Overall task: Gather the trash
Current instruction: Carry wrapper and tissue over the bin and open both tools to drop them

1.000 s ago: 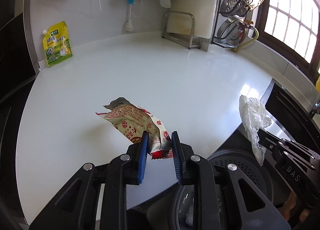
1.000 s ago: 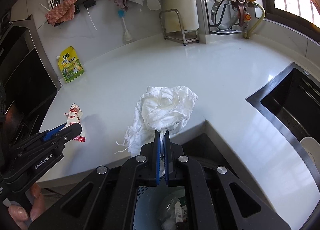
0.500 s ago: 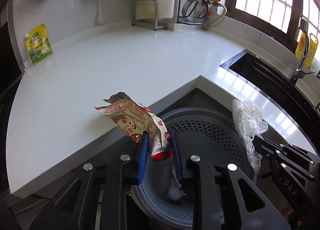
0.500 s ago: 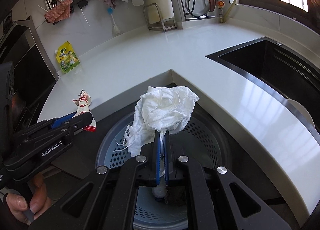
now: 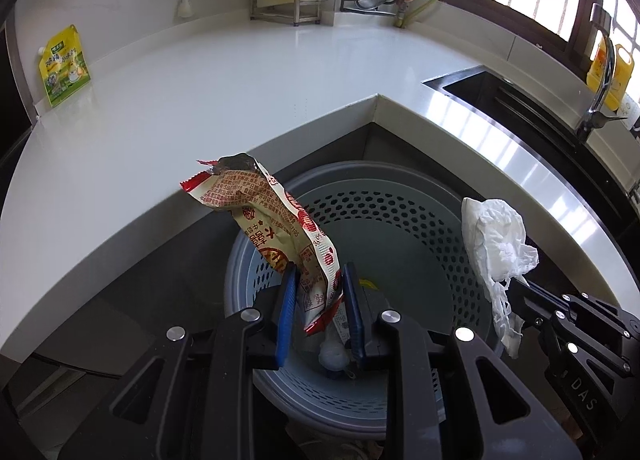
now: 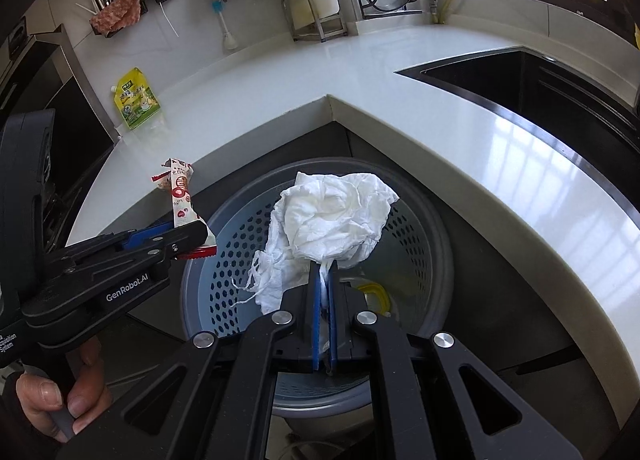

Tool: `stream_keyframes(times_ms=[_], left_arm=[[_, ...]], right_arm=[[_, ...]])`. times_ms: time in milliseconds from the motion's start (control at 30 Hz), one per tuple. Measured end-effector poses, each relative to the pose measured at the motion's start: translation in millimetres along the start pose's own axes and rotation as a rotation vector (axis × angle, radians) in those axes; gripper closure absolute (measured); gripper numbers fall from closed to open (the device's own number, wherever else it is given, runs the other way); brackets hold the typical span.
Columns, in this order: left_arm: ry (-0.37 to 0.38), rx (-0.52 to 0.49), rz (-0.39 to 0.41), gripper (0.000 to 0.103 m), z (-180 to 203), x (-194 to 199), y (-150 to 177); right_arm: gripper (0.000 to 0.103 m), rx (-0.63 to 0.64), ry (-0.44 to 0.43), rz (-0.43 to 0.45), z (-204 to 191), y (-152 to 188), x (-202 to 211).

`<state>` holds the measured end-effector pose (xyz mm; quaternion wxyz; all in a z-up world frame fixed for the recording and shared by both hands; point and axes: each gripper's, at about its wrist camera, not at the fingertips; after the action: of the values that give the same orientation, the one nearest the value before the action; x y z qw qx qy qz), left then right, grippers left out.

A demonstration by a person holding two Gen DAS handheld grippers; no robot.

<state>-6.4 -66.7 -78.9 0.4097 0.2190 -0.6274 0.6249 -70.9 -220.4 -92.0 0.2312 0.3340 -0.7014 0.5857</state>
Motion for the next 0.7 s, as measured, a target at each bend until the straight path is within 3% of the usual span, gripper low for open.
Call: stream_keyframes(times_ms=[500, 567, 633, 700], left_arm=[[-0.029, 0.009, -0.025, 0.079, -1, -9, 2], [-0.029, 0.009, -0.030, 0.077, -1, -10, 2], [-0.034, 0.010, -0.029, 0.068, -1, -11, 2], [-0.040, 0.012, -0.024, 0.059, -2, -10, 1]], right_arm=[[0.098, -0.007, -0.021, -0.030, 2, 1, -16], [0.088, -0.009, -0.018, -0.029, 3, 0, -16], [0.076, -0.014, -0.015, -0.020, 5, 0, -15], [0.071, -0.017, -0.012, -0.013, 6, 0, -14]])
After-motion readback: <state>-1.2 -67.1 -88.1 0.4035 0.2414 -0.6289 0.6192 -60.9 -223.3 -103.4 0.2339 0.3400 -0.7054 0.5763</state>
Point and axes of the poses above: each gripper's, at about its wrist camera, not at the fingertips, and x roughly against the way its jaws point, z to its right, y to its underside, and after that the axes turned 5 degrees about x, right-handed
